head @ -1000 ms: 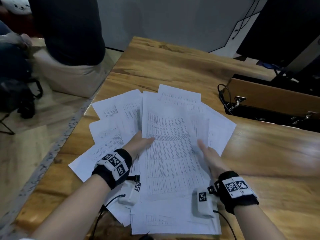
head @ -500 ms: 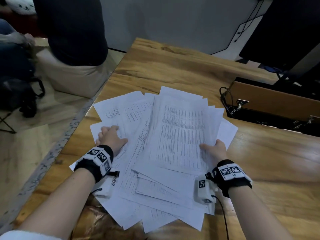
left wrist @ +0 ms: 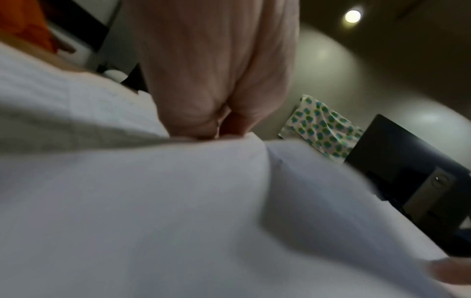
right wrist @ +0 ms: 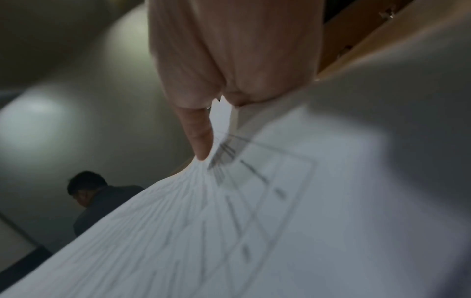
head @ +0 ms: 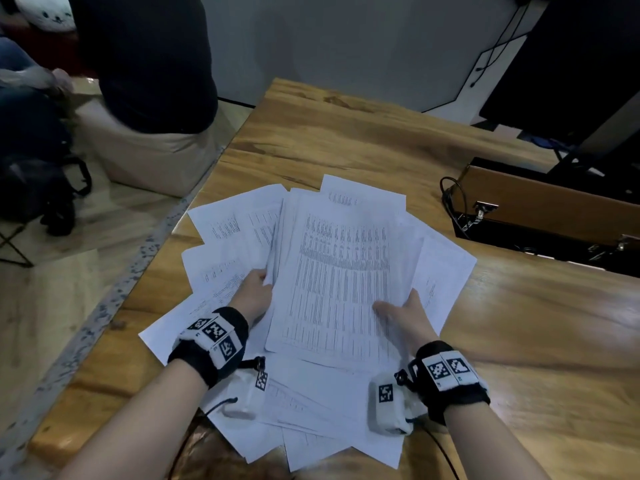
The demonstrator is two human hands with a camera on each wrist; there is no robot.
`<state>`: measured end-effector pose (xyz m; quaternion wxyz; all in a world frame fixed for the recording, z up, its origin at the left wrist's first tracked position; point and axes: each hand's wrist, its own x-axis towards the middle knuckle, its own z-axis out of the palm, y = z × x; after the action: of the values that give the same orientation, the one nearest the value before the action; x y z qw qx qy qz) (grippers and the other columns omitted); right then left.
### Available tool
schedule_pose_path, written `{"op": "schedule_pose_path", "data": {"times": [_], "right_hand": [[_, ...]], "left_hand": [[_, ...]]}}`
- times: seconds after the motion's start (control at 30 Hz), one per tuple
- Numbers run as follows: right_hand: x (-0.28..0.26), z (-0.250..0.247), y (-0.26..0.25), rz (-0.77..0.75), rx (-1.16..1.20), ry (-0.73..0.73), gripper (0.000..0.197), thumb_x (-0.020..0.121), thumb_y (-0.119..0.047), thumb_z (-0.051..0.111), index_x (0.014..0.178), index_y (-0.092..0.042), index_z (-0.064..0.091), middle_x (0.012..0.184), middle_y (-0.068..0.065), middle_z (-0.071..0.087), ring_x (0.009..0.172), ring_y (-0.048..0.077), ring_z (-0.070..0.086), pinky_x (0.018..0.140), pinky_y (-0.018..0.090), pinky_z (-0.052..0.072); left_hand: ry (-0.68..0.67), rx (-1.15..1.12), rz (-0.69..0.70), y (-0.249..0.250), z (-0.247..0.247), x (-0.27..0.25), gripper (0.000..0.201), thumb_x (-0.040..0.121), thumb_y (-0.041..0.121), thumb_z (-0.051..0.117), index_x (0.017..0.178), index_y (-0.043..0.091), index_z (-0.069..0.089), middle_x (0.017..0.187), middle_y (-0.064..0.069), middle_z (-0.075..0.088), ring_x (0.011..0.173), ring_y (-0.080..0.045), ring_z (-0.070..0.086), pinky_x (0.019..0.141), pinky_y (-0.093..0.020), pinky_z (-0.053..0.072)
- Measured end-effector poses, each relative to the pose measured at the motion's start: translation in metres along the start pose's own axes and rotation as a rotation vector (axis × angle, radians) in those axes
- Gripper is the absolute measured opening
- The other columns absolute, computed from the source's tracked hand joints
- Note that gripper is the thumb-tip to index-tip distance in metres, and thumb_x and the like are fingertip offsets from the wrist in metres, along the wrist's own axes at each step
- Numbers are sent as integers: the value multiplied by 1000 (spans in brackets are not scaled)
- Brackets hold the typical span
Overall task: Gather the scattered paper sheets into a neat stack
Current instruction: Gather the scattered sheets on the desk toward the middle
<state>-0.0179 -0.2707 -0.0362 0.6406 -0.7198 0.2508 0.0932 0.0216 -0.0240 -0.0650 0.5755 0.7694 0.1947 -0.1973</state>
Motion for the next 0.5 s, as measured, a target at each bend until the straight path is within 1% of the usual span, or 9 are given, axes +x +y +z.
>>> {"op": "schedule_pose_path", "data": {"times": [0.07,0.1,0.17,0.2,0.23,0.27,0.33,0.4,0.5], "right_hand": [[-7,0,1,-17,1,-35,34,87,1,58,118,-5,45,99,8,62,80,13,61,48,10,49],[-10,0,3,-31,-7,-60,30,87,2,57,115,-4,49,95,7,63,77,10,61,45,8,47],[-13,-1,3,-53,-65,-75,25,86,5,55,110,-3,53,87,6,64,72,12,61,43,9,46],[-12,-2,4,-57,-92,-65,24,85,6,55,107,-2,54,85,6,64,72,14,61,43,11,47],[-8,-4,7,-60,-107,-46,21,84,5,55,104,-3,55,86,9,64,73,16,62,45,15,49],[-3,-5,10,-62,-127,-16,20,81,-1,59,100,-4,57,92,13,65,77,19,63,50,19,53],[3,-6,14,-84,-220,44,40,64,-27,69,98,-11,59,112,17,59,96,29,62,73,37,58],[4,-12,18,-101,-253,72,68,53,-48,70,110,-15,55,125,10,52,114,32,54,92,48,51],[-5,-18,10,-91,-149,140,69,70,-45,74,127,-19,45,135,-3,35,128,18,36,104,37,35]], "left_hand": [[-3,-160,-27,1,3,-14,36,95,25,42,123,7,56,118,-14,65,109,-35,61,98,-50,47],[-25,-213,-48,0,4,-19,44,96,35,39,125,6,55,120,-13,63,114,-35,58,102,-50,44],[-81,-233,-64,3,5,-32,76,83,65,42,133,8,49,131,-9,57,124,-31,52,108,-49,37],[-96,-208,-42,5,5,-35,86,74,71,50,134,9,47,133,-7,55,123,-29,52,108,-47,37],[-94,-174,-1,7,4,-37,81,73,61,62,131,7,49,132,-6,56,119,-26,55,105,-42,40],[-92,-148,57,10,4,-41,62,78,39,69,128,7,50,127,-6,59,113,-24,57,99,-36,43],[-102,-111,126,10,3,-43,46,84,4,62,128,9,49,117,-4,60,106,-22,58,91,-30,43],[-111,-150,166,10,1,-45,45,85,-2,59,127,12,50,114,-4,60,110,-24,58,92,-31,43],[-63,-289,156,8,-11,-43,42,84,-2,60,125,4,51,120,-12,64,113,-29,60,100,-42,45]]}}
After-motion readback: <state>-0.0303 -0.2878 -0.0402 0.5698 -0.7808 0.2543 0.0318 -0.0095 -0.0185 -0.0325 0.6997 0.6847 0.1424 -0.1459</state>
